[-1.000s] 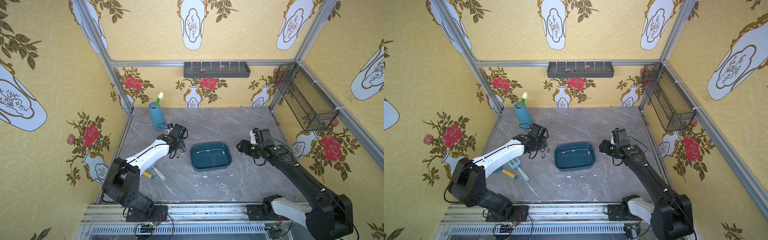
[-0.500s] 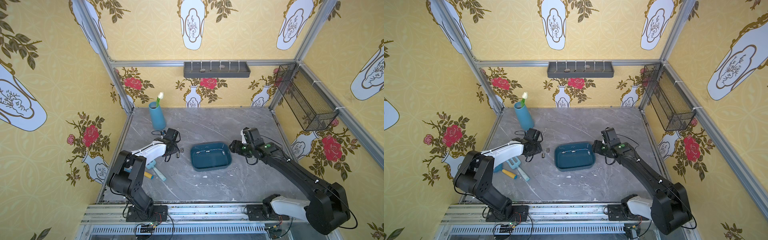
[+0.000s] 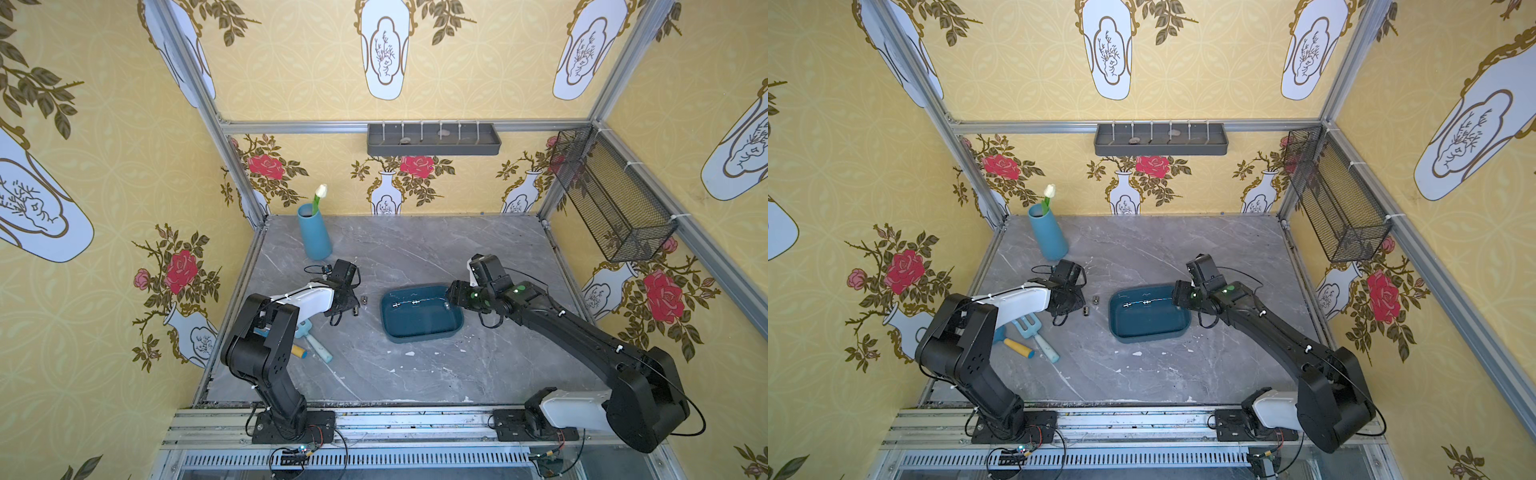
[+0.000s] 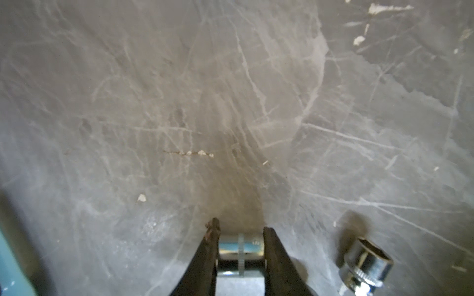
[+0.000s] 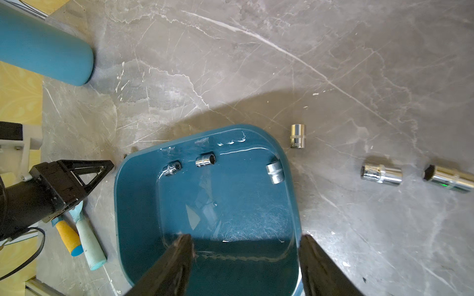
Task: Take out the socket from the storage box
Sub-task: Place the socket head at the center of the board.
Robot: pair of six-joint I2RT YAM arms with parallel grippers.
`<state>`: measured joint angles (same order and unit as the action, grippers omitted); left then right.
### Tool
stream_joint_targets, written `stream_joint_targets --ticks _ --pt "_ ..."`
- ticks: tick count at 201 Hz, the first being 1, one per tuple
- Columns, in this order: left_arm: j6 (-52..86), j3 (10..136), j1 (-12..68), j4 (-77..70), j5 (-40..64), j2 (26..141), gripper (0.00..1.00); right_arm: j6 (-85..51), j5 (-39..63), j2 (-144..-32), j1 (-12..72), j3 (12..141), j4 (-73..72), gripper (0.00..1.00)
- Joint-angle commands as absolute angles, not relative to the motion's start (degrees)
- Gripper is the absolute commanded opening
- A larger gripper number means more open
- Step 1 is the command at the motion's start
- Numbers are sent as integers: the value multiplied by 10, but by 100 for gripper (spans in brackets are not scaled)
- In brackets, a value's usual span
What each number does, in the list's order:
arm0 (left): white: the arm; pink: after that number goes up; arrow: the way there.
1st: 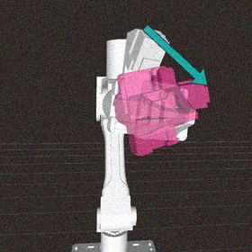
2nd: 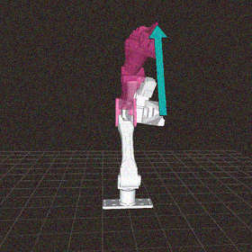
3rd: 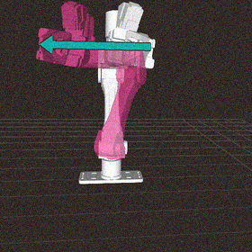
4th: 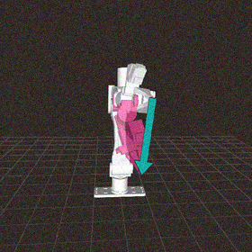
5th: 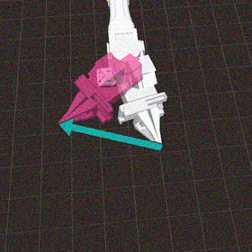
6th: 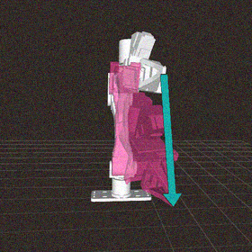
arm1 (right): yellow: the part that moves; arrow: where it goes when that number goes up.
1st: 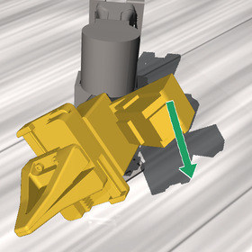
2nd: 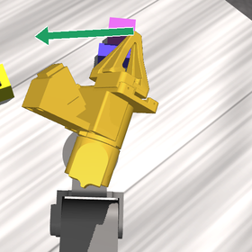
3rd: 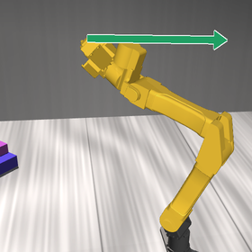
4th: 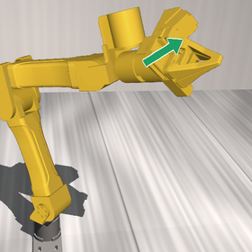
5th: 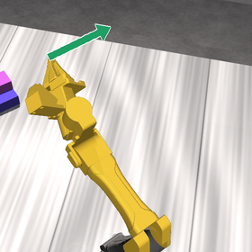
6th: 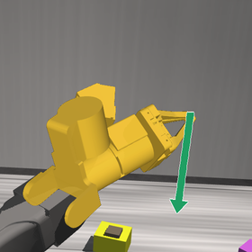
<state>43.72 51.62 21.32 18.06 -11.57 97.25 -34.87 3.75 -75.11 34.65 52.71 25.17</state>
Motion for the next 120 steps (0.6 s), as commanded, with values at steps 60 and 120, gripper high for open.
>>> stream_joint_targets --ticks 60,120 --pt "439 508 212 183 -113 975 40 -358 19 -765 362 530 230 70" --pt "432 514 212 206 -120 936 49 -359 19 -802 382 538 204 70"
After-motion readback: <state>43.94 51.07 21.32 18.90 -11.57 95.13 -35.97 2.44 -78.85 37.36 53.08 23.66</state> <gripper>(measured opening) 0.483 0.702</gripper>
